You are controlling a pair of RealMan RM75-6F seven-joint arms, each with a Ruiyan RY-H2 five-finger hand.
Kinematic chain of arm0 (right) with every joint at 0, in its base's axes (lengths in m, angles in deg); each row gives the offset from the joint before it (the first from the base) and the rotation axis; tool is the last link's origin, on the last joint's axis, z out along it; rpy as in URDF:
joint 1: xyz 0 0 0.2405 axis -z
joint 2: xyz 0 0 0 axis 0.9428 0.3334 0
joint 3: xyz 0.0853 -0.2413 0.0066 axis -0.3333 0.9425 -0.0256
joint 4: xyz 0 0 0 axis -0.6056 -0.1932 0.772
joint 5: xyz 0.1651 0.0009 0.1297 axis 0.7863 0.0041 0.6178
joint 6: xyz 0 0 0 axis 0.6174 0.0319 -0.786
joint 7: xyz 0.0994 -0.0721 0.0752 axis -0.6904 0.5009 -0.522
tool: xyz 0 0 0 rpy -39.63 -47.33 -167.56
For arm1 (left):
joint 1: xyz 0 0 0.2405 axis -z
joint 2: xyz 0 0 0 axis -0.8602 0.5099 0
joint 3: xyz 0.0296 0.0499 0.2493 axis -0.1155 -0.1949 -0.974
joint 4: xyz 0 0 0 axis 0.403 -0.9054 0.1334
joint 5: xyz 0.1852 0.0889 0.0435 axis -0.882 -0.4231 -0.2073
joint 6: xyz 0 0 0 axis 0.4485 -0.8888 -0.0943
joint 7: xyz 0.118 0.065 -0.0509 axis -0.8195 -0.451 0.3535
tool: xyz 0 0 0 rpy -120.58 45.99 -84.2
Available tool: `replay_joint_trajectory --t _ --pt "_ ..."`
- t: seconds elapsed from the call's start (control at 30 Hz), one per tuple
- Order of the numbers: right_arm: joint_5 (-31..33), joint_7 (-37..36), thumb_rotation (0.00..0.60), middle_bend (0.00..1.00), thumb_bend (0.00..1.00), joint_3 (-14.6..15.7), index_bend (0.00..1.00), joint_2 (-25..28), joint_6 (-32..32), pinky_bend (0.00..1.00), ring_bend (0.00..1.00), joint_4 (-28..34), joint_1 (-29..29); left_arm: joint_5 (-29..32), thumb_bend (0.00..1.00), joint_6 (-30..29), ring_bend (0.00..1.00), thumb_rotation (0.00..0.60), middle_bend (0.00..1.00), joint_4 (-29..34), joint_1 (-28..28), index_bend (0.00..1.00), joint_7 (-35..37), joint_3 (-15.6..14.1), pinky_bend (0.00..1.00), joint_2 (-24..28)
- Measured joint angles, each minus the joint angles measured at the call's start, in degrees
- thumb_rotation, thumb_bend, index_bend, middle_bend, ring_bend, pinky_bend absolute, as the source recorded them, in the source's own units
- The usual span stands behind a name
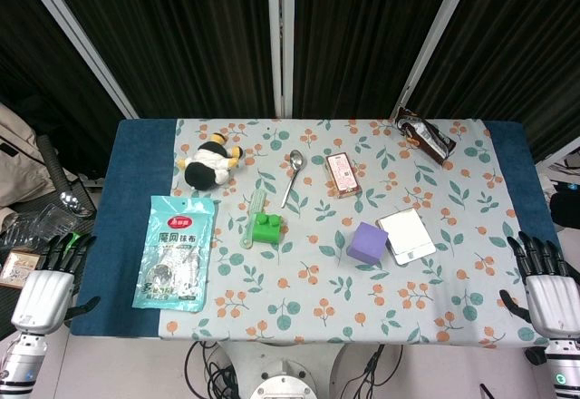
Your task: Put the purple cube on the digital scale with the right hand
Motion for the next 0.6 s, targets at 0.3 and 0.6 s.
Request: replay_joint_trajectory --t 0.3,0.6 --pt "-2.1 0.8 0.6 0.0 0.24 -0.1 0.0 0.6 -1.2 0.0 0.0 0.8 0.2 -0.3 0.11 -0.6 0.0 0.6 0.06 0.3 -0.5 0.06 -0.4 -0.5 0.0 -0.2" --pt "-4.6 1.9 0.6 0.17 0.62 0.5 0.0 1.6 -5.9 0.0 0.0 3.0 -1.6 -0.1 0.11 -0.6 0.0 0.6 0.06 0.2 -0.9 0.06 0.4 -0.7 0.0 -0.1"
